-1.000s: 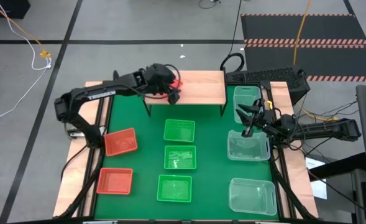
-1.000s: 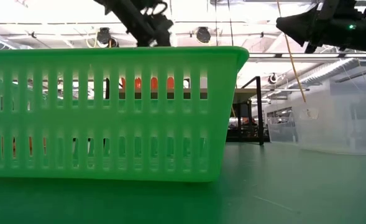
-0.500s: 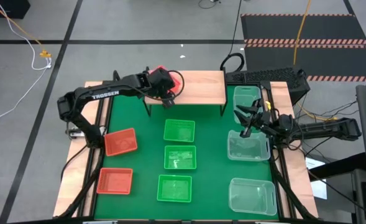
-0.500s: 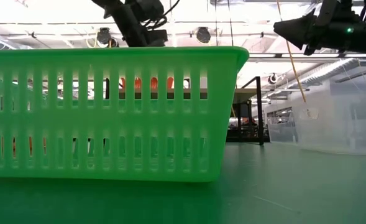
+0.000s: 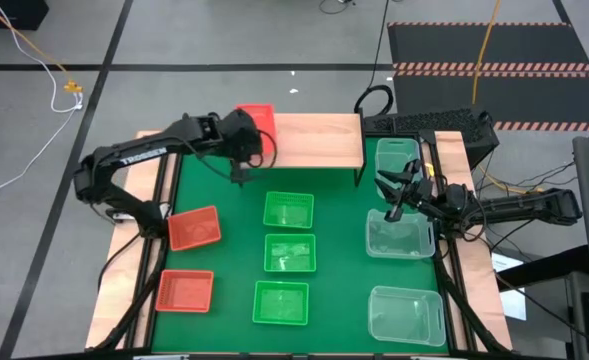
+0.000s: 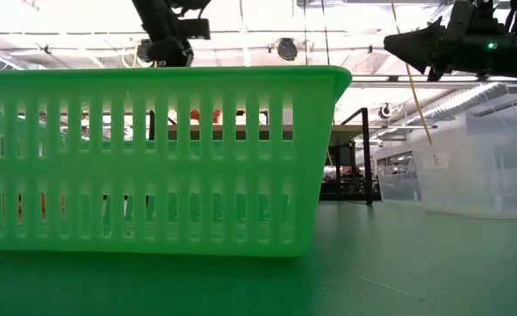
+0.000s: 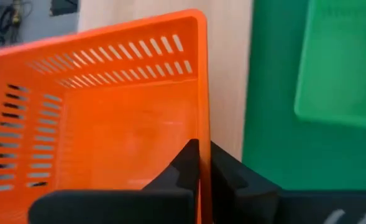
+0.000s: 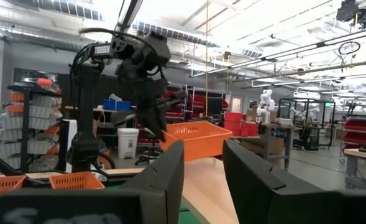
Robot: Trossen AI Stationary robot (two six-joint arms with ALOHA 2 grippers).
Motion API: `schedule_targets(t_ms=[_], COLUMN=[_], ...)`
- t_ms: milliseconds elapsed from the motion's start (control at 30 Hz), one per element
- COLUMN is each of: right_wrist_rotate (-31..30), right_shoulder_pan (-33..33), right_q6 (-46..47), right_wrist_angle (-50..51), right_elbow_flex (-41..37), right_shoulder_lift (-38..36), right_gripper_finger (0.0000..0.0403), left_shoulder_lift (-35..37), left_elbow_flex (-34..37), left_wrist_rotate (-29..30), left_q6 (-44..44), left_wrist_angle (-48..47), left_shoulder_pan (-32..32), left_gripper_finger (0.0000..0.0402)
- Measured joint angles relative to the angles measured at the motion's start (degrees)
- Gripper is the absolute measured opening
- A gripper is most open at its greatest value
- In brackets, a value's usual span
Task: Stack baskets on shelf by color
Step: Put the top orange bin on the shelf, then stack the top orange bin on the orange bin on the shelf
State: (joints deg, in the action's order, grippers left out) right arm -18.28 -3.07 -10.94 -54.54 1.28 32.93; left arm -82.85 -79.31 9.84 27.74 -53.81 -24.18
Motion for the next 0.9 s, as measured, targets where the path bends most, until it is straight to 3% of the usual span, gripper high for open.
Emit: schedule_targets(t_ms=[233, 400, 567, 900], right_wrist_rotate=[0.1, 0.1, 0.1, 0.2], right_shoulder_pan=[0.0, 0.0, 0.0, 0.0], right_q6=[1.5, 2.6, 2.7, 2.6], right_wrist_angle=[0.0, 0.0, -0.3, -1.6], right_elbow_flex=[0.0, 0.0, 0.0, 0.0], right_shoulder_lift=[0.1, 0.1, 0.1, 0.1], right_gripper_finger=[0.0107, 0.0107, 0.0107, 0.0107], left_shoulder_lift=[0.9, 0.8, 0.8, 2.1], left_elbow_flex=[0.5, 2.7, 4.0, 4.0], left_wrist_rotate=[-8.3, -8.5, -8.2, -4.1], left_q6=[1.1, 7.7, 3.8, -1.4], left_wrist_angle=[-3.5, -1.2, 0.9, 0.7], left_shoulder_pan=[-3.8, -4.1, -4.0, -3.0], left_gripper_finger=[0.0015, 0.0012, 0.0011, 0.0165])
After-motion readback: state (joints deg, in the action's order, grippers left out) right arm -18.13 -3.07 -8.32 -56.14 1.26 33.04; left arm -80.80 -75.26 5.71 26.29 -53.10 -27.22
